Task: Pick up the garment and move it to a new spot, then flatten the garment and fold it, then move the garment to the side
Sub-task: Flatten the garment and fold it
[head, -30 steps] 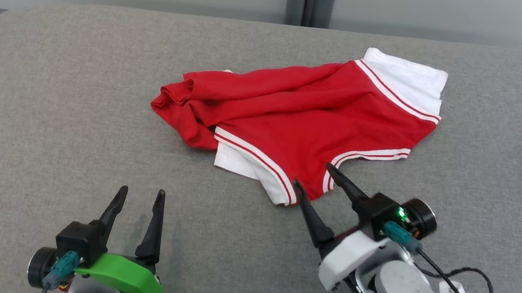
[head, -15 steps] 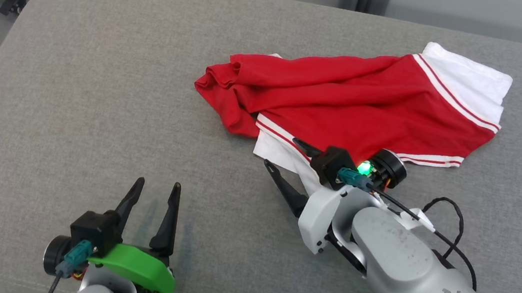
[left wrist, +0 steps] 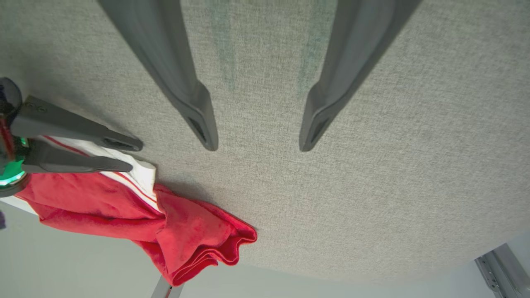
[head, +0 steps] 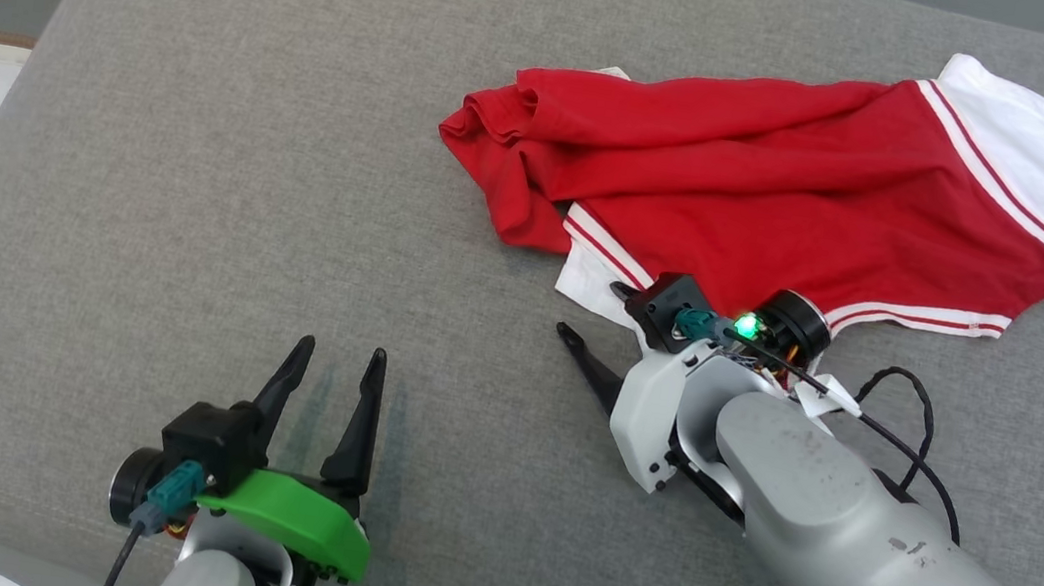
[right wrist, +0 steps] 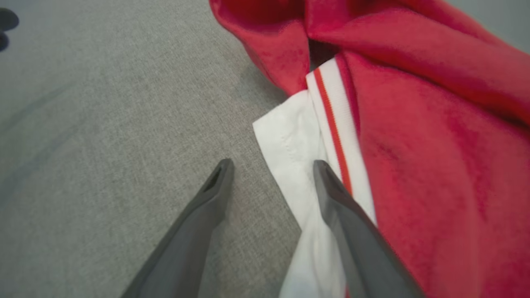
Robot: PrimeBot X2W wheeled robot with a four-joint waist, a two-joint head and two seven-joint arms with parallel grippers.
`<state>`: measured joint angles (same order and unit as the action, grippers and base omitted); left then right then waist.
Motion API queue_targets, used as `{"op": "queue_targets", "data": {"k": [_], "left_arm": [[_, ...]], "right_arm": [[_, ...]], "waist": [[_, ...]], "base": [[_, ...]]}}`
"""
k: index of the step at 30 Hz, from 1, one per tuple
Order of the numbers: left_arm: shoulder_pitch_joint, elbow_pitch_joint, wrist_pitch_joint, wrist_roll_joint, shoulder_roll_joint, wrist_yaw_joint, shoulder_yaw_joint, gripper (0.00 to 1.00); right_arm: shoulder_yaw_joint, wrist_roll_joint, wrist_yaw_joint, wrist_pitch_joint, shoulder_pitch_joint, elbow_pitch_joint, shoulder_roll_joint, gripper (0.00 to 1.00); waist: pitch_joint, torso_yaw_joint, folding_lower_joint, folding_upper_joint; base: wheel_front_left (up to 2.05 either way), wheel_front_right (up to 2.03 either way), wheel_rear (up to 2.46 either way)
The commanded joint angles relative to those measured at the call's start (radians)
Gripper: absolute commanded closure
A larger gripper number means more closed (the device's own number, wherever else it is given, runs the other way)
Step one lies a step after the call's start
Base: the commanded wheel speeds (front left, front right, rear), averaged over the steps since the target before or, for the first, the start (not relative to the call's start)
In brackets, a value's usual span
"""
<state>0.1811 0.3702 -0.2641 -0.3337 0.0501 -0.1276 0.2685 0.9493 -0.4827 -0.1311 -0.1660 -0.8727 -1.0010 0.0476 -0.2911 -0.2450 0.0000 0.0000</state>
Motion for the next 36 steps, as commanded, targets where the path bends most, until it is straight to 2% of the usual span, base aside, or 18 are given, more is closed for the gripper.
{"op": "queue_targets", "data": {"k": [1, 2, 11, 18, 21, 27, 31, 36], "left_arm": [[0.022, 0.003, 0.000, -0.008, 0.002, -0.005, 0.002, 0.00], [0.022, 0.004, 0.000, -0.008, 0.002, -0.005, 0.002, 0.00], [0.013, 0.021, 0.000, -0.007, 0.002, -0.005, -0.015, 0.00], [-0.004, 0.010, 0.000, 0.006, 0.002, -0.005, -0.022, 0.00], [-0.015, 0.004, 0.000, 0.016, 0.002, -0.005, -0.027, 0.00], [-0.039, -0.001, 0.000, 0.036, 0.002, -0.005, -0.041, 0.00], [-0.057, -0.003, 0.000, 0.045, 0.002, -0.005, -0.051, 0.00], [-0.074, -0.008, 0.000, 0.046, 0.002, -0.005, -0.043, 0.00]], "right_arm": [[0.015, -0.012, 0.001, 0.013, 0.007, -0.017, 0.007, 0.80], [0.022, -0.011, 0.001, 0.017, 0.005, -0.025, 0.007, 1.00], [0.001, 0.011, 0.002, -0.041, -0.022, -0.120, 0.013, 1.00], [-0.072, 0.015, 0.001, -0.098, -0.042, -0.074, 0.005, 1.00], [-0.169, 0.042, 0.001, -0.099, -0.055, 0.021, 0.006, 1.00], [-0.409, 0.157, 0.001, -0.099, 0.047, 0.315, 0.042, 1.00], [-0.489, 0.208, 0.001, -0.100, 0.086, 0.444, 0.072, 1.00], [-0.517, 0.227, 0.001, -0.100, 0.043, 0.510, 0.128, 1.00]], "waist": [[-0.007, -0.005, 0.0000, 0.0000], [-0.008, -0.004, 0.0000, 0.0000], [0.006, 0.014, 0.0000, 0.0000], [0.042, 0.036, 0.0000, 0.0000], [0.065, 0.053, 0.0000, 0.0000], [0.124, 0.101, 0.0000, 0.0000], [0.156, 0.138, 0.0000, 0.0000], [0.186, 0.172, 0.0000, 0.0000]], "base": [[0.00, 0.00, 0.00], [0.00, 0.00, 0.00], [0.00, 0.00, 0.00], [0.00, 0.00, 0.00], [0.00, 0.00, 0.00], [0.00, 0.00, 0.00], [0.00, 0.00, 0.00], [0.00, 0.00, 0.00]]}}
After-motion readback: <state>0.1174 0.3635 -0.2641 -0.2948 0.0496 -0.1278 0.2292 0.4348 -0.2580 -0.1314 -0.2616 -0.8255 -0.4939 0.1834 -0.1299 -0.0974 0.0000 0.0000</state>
